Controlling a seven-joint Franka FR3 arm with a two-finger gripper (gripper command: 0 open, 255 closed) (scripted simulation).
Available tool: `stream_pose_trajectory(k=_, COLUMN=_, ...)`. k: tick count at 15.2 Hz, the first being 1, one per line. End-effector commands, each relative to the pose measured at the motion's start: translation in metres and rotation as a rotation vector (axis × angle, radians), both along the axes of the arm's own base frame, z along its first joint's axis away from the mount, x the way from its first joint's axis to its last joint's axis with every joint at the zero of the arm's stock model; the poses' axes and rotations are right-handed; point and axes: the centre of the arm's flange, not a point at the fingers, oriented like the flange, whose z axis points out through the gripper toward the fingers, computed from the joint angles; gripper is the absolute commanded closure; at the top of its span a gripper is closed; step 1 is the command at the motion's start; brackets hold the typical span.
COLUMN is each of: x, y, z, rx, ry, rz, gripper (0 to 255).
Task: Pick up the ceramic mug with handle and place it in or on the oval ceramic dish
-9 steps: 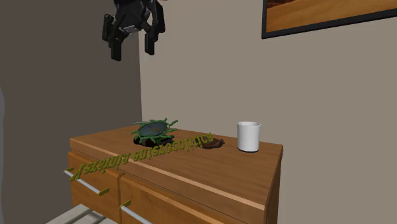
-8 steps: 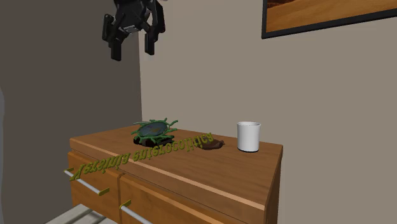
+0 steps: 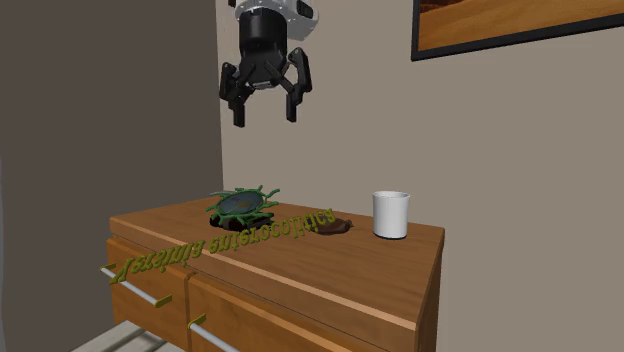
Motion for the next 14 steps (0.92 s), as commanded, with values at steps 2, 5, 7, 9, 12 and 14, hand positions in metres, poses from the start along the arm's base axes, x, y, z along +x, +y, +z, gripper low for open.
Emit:
stream_pose_trajectory(k=2, x=0.032, y=-0.014, z=-0.015, rx=0.0, ry=-0.004, rz=0.021, gripper=0)
stream_pose_trajectory(k=5, x=0.063, y=-0.029, z=-0.032, rx=0.0, ry=-0.007, rz=0.042, gripper=0)
stream_pose_trajectory(k=7, x=0.084, y=-0.039, z=-0.044, rx=0.0, ry=-0.009, rz=0.055, gripper=0)
stream_pose_trajectory(k=9, x=0.106, y=-0.048, z=-0.055, rx=0.0, ry=-0.011, rz=0.069, gripper=0)
stream_pose_trajectory(k=12, x=0.138, y=-0.062, z=-0.072, rx=0.001, ry=-0.013, rz=0.089, gripper=0)
stream_pose_trajectory(k=14, x=0.16, y=-0.07, z=-0.083, rx=0.001, ry=-0.015, rz=0.103, gripper=0)
